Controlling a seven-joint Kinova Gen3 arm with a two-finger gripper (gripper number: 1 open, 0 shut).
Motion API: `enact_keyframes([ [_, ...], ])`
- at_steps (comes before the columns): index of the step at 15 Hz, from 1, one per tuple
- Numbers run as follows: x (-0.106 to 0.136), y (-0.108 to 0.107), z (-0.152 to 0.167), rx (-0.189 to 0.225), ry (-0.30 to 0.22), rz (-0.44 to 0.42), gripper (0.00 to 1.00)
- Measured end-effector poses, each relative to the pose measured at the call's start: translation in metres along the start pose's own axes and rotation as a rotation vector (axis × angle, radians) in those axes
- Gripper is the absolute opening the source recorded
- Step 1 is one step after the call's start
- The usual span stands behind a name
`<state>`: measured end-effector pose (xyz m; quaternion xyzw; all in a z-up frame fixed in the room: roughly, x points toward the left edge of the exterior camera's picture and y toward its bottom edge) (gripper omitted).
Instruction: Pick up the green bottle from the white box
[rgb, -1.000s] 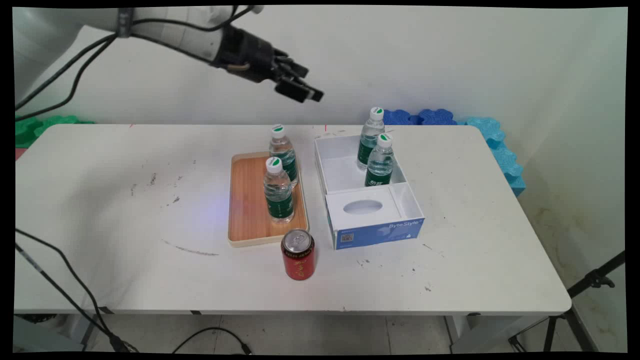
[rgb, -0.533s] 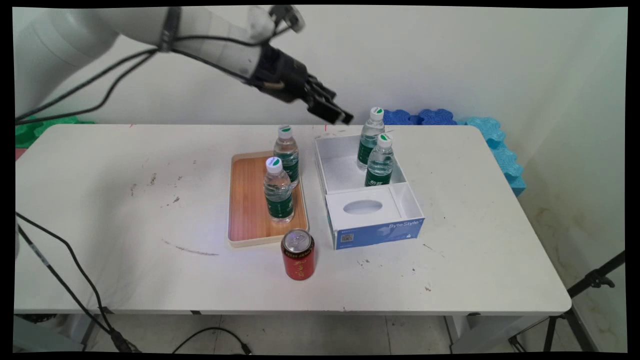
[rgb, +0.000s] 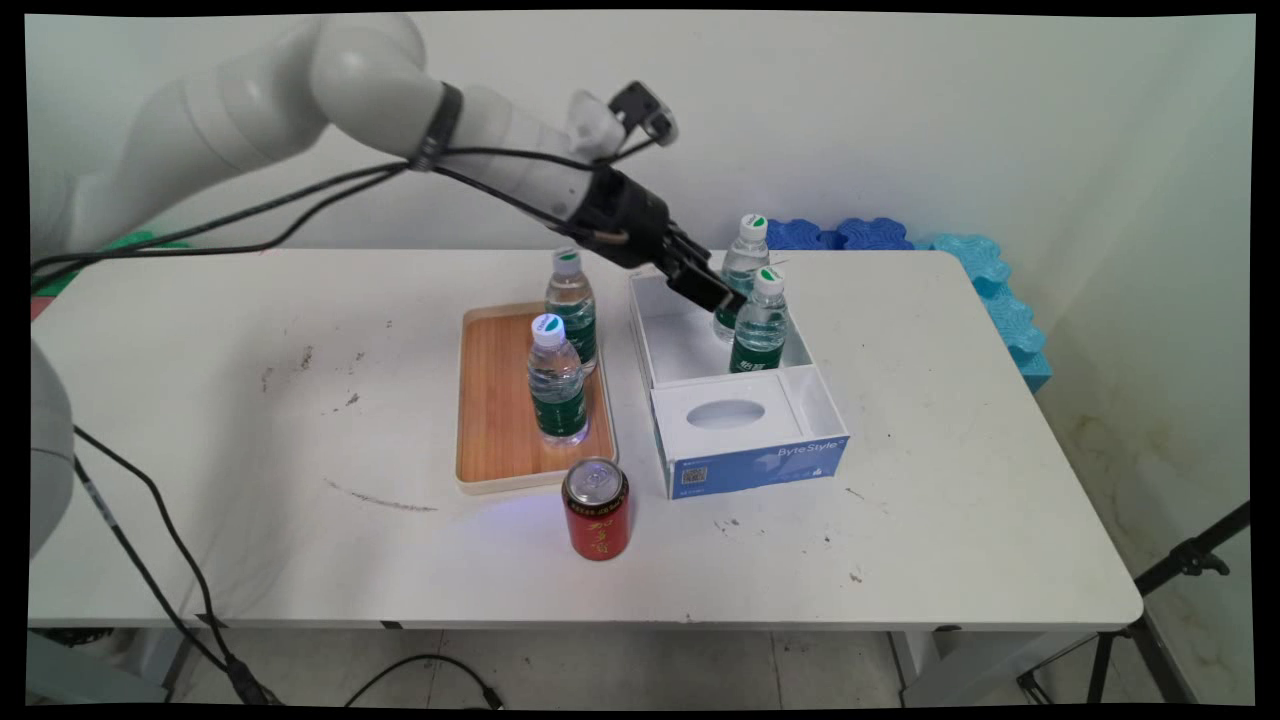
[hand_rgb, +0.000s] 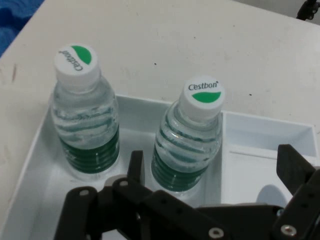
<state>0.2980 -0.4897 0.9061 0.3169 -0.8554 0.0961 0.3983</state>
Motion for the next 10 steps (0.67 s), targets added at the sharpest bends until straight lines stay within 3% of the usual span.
enact_keyframes([
  [10,-0.006,-0.003,0.068,-0.017,-0.008,0.034,1.0],
])
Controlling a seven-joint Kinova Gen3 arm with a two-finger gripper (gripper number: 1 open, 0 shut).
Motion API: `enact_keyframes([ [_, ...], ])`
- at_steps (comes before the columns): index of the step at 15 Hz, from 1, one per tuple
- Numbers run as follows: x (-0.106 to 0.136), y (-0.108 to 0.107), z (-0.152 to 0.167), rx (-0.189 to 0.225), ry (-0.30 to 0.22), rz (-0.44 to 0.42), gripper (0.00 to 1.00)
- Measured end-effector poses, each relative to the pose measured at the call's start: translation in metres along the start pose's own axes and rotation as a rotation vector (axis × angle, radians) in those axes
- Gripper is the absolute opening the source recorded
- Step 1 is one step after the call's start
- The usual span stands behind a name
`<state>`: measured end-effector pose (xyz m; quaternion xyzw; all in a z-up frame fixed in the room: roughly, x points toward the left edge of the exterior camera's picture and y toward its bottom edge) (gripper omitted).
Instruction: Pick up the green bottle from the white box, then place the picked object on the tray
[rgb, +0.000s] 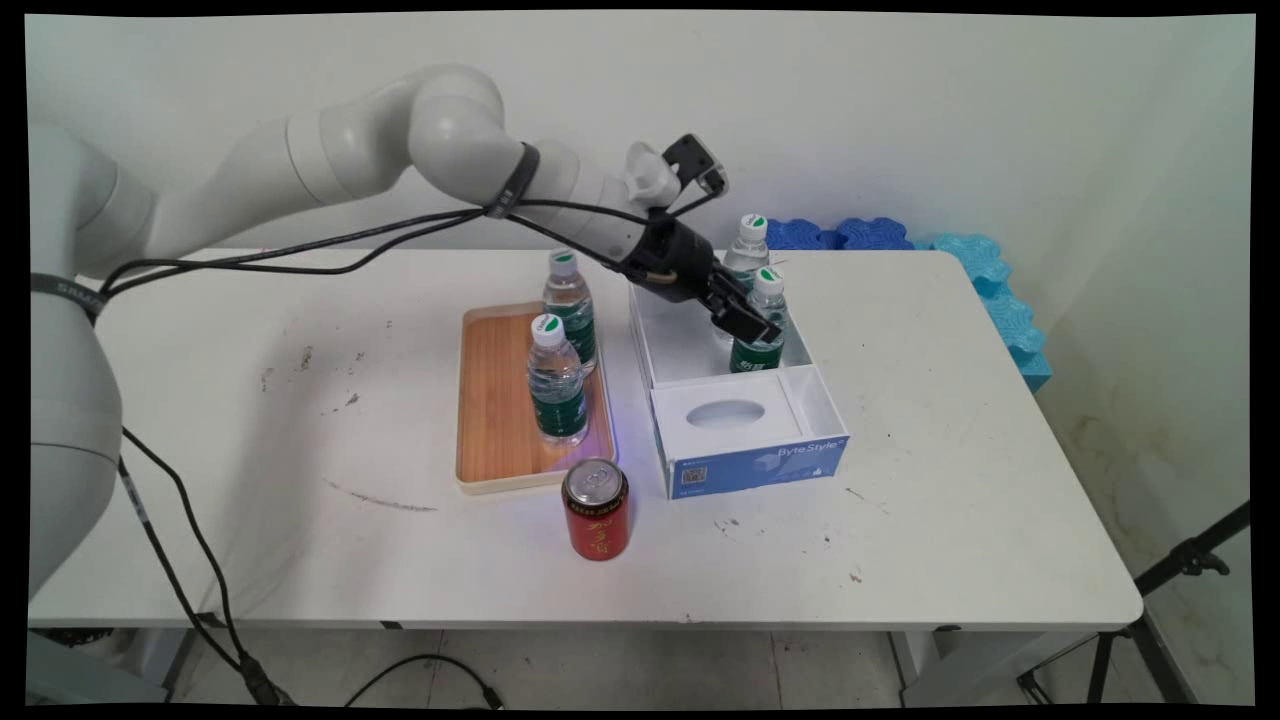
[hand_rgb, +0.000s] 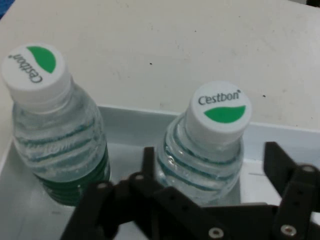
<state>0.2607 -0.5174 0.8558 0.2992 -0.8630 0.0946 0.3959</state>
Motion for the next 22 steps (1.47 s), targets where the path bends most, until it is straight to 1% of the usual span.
enact_keyframes([
  [1,-0.001,-0.001,0.004,0.003,-0.001,0.002,0.0],
  [5,-0.004,-0.003,0.014,0.014,-0.003,0.014,0.0],
  [8,-0.004,-0.004,0.015,0.021,0.005,0.023,0.0],
  [10,-0.002,-0.003,0.009,0.023,0.02,0.025,0.0],
  [13,0.007,0.001,-0.015,0.023,0.058,0.03,0.0],
  [15,0.017,0.005,-0.044,0.022,0.093,0.045,0.0],
  [16,0.019,0.006,-0.055,0.022,0.103,0.051,0.0],
  [18,0.022,0.008,-0.093,0.027,0.126,0.076,0.0],
  [20,0.018,0.007,-0.134,0.031,0.136,0.095,0.0],
  [22,0.007,0.004,-0.174,0.032,0.134,0.106,0.0],
])
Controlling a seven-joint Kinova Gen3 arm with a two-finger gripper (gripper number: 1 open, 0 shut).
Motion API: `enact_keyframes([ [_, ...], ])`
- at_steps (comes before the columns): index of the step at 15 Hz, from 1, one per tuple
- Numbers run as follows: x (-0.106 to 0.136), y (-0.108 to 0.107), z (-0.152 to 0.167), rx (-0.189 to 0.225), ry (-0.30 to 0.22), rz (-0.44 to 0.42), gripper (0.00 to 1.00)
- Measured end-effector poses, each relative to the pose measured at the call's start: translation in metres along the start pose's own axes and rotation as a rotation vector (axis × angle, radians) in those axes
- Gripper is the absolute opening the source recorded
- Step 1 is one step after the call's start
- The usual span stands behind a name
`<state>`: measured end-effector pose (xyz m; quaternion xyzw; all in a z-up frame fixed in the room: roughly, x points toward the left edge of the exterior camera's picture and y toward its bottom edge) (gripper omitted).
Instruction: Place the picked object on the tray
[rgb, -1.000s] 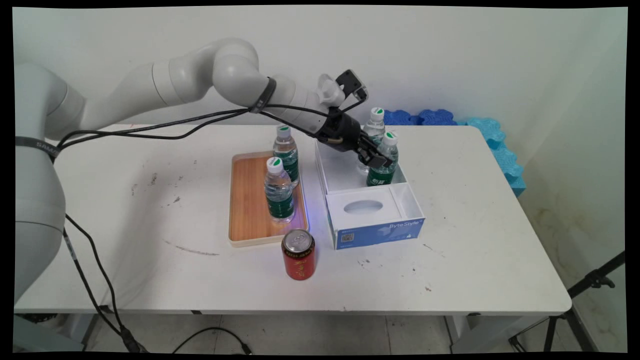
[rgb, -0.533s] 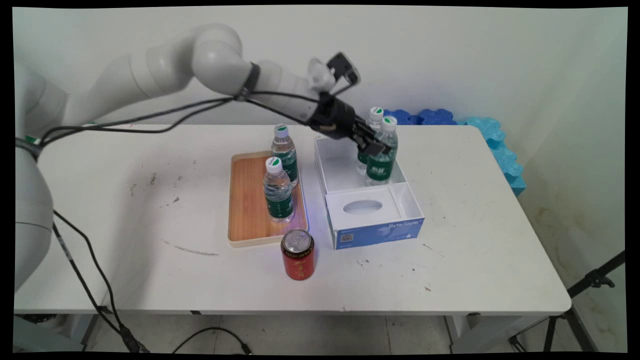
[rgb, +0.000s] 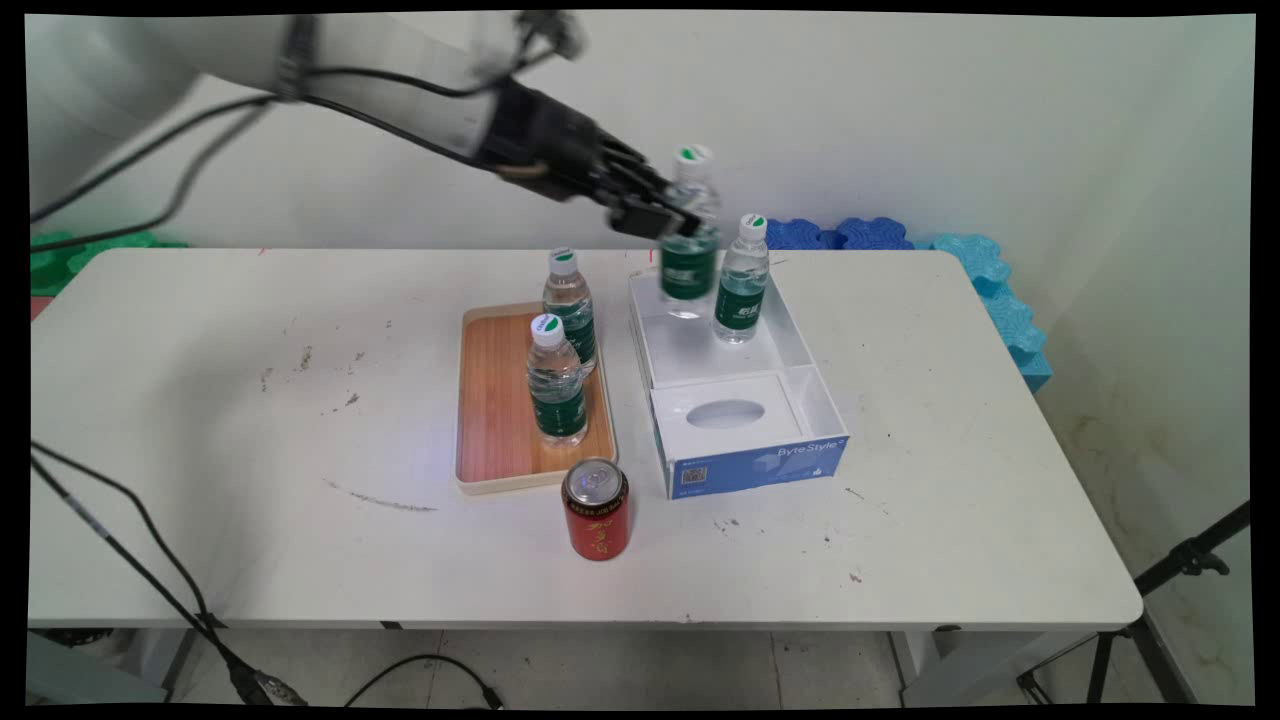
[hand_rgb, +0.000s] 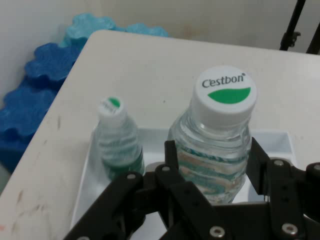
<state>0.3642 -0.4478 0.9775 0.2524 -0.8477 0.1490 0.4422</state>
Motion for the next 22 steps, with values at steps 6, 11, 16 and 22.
enact_keyframes([
  [6,-0.044,-0.014,-0.09,0.019,-0.032,-0.02,0.0],
  [11,-0.09,-0.021,-0.145,0.041,-0.09,-0.041,0.0],
  [16,-0.128,-0.02,-0.17,0.045,-0.124,-0.062,0.0],
  [22,-0.154,-0.005,-0.157,0.023,-0.108,-0.113,0.0],
])
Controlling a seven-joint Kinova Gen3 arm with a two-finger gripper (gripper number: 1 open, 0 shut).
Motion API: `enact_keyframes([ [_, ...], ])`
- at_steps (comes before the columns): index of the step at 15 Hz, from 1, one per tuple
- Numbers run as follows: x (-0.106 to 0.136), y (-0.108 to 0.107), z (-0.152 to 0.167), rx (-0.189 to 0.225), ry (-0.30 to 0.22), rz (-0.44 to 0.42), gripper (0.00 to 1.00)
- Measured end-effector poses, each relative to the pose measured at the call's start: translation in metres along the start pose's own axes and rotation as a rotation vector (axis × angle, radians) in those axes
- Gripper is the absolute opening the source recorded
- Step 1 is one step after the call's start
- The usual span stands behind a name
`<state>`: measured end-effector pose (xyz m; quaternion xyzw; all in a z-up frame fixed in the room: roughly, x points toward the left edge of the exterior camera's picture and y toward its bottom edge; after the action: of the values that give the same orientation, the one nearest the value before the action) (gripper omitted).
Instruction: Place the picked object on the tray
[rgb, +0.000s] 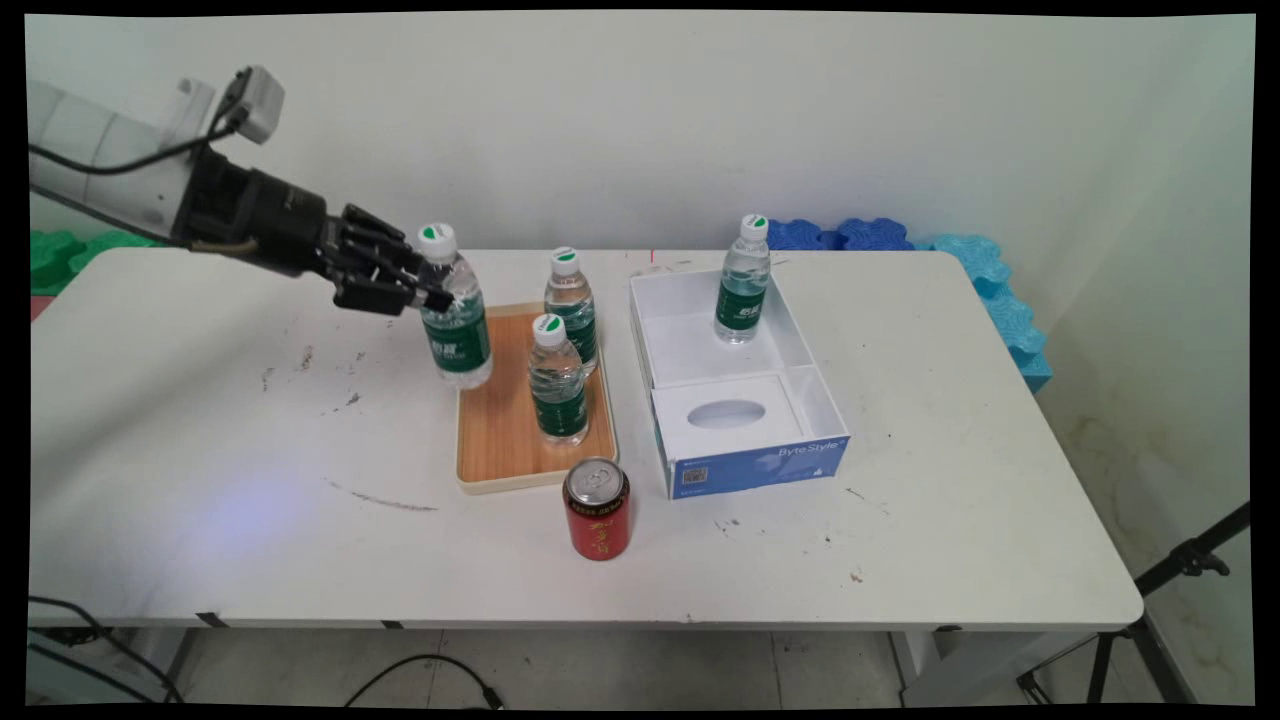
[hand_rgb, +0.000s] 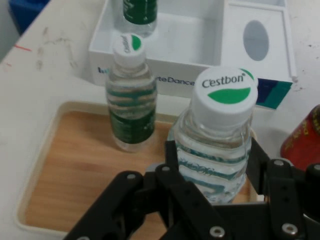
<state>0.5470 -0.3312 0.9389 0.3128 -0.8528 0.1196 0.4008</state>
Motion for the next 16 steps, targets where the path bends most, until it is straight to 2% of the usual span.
enact_keyframes([
  [8,-0.023,0.015,0.035,-0.019,-0.035,-0.06,0.0],
  [16,-0.034,0.022,0.069,-0.008,-0.066,-0.077,0.0],
])
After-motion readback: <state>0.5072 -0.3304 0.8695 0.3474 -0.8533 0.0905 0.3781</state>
